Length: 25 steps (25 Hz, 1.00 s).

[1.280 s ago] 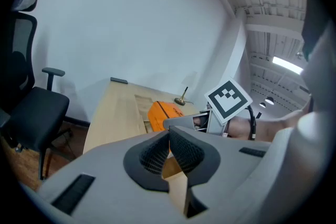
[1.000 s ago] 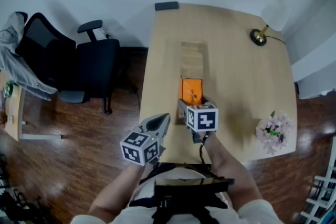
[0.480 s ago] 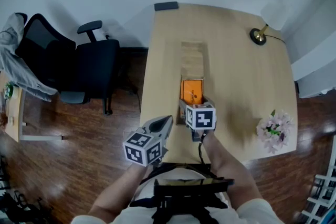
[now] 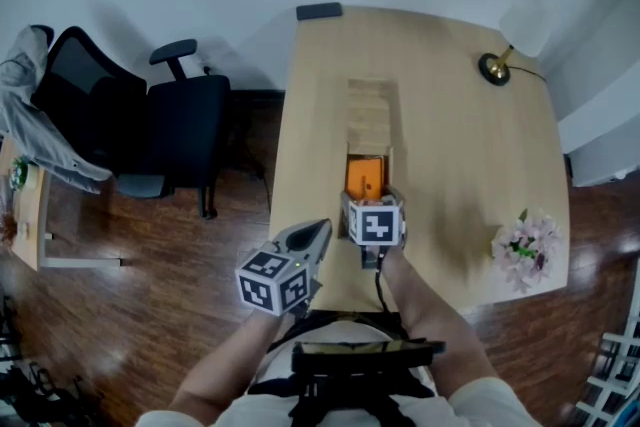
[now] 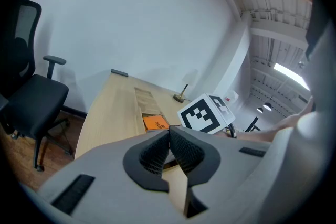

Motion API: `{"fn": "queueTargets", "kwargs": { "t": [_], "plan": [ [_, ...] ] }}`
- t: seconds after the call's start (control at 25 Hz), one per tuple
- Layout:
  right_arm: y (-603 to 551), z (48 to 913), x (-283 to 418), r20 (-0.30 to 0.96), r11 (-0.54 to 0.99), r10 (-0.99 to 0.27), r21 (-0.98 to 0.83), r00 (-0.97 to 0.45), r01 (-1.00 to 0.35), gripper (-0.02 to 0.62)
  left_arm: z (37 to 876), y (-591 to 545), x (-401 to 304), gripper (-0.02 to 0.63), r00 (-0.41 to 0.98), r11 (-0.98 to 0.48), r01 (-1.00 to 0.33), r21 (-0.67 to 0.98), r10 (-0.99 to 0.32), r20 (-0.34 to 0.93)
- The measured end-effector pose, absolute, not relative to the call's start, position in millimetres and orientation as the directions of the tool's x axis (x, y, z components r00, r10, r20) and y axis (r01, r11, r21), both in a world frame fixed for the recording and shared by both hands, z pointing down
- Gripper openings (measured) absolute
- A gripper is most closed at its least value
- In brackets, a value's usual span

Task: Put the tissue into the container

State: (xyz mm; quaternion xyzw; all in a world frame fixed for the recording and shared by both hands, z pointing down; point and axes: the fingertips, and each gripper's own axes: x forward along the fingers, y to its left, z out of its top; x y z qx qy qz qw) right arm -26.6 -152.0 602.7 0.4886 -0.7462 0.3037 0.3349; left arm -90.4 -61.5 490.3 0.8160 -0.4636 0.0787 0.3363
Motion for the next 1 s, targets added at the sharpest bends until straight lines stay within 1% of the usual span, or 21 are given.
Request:
{"fn": "queueTargets", "kwargs": {
  "t": [0.04, 0.16, 0.28, 0.4, 0.76, 0.84, 1.0],
  "plan": [
    [-153.7, 600.7, -25.7, 0.788, 0.339, -0.541, -0.113, -0.292, -0.934, 0.411, 489.9, -61.8, -90.7, -0.003, 0.559, -0.345, -0.809, 0.477, -0.703, 0.439],
    [-156.9, 596.6, -25.2, 0.771, 0.349, -0.564, -0.103, -0.297, -0.931, 0.443, 489.6, -62.4, -91.6, -0.003, 0.562, -0.345, -0.806, 0.481, -0.703, 0.437],
    [-155.5, 595.2, -29.2, 0.761, 0.355, -0.556, -0.148, -0.335, -0.923, 0.443, 490.9, -64.3, -90.9, -0.003, 0.563, -0.344, -0.804, 0.484, -0.703, 0.435],
    [-156.4, 586.4, -23.6, 0.744, 0.358, -0.58, -0.134, -0.333, -0.924, 0.443, 489.8, -67.3, -89.9, -0.005, 0.562, -0.346, -0.804, 0.483, -0.706, 0.431],
    [-153.4, 518.5, 11.3, 0.637, 0.401, -0.659, -0.153, -0.4, -0.903, 0.442, 461.4, -76.4, -89.5, -0.005, 0.56, -0.37, -0.804, 0.465, -0.735, 0.382],
    [-152.7, 505.2, 23.3, 0.619, 0.395, -0.677, -0.149, -0.397, -0.907, 0.439, 454.6, -77.0, -89.0, -0.005, 0.557, -0.374, -0.806, 0.458, -0.741, 0.375],
    [-149.4, 482.4, 45.4, 0.592, 0.381, -0.706, -0.147, -0.389, -0.913, 0.399, 443.2, -77.6, -86.4, -0.005, 0.55, -0.387, -0.816, 0.429, -0.75, 0.369]
  ]
}}
